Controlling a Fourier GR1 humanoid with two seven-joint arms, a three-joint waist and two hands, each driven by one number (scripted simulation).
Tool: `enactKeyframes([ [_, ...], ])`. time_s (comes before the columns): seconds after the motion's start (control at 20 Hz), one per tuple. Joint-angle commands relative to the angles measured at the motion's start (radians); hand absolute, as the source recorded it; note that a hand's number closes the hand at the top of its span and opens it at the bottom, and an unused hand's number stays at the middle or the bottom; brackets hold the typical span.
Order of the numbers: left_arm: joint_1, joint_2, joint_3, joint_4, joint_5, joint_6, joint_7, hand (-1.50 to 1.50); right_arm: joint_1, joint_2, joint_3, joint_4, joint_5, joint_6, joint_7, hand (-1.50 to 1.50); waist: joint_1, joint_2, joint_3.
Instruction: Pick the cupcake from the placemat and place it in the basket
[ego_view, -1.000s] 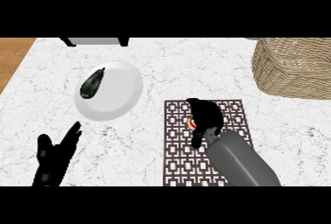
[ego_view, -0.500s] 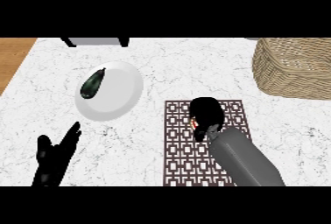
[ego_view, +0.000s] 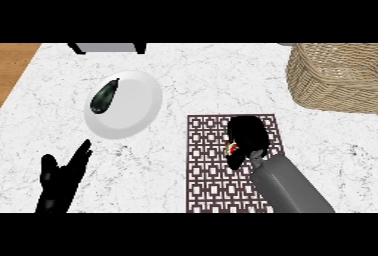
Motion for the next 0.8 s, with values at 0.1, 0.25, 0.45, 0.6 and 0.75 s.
enactKeyframes([
  [0.1,0.033,-0.012,0.002,0.029,0.002,-0.009,0.020,0.00,0.055,-0.043,-0.054,-0.160,0.036,-0.065,0.019,1.50,-0.003,0.007,-0.009],
  [0.25,0.015,0.016,0.027,0.023,0.021,-0.023,0.050,0.00,0.071,-0.001,-0.172,-0.261,-0.092,-0.144,-0.011,1.50,-0.014,0.006,-0.008],
  [0.45,0.021,0.006,0.031,0.032,0.011,-0.004,0.037,0.00,0.054,0.121,-0.300,-0.446,-0.220,-0.309,-0.020,1.50,-0.037,0.001,-0.007],
  [0.6,0.006,-0.019,0.015,0.069,-0.006,0.007,0.018,0.00,0.052,0.061,-0.364,-0.578,-0.238,-0.304,-0.019,1.50,-0.032,0.005,-0.009],
  [0.75,0.068,-0.030,0.003,-0.004,-0.006,0.010,0.009,0.00,0.009,0.008,-0.473,-0.734,-0.310,-0.191,0.126,1.50,-0.021,0.000,-0.009],
])
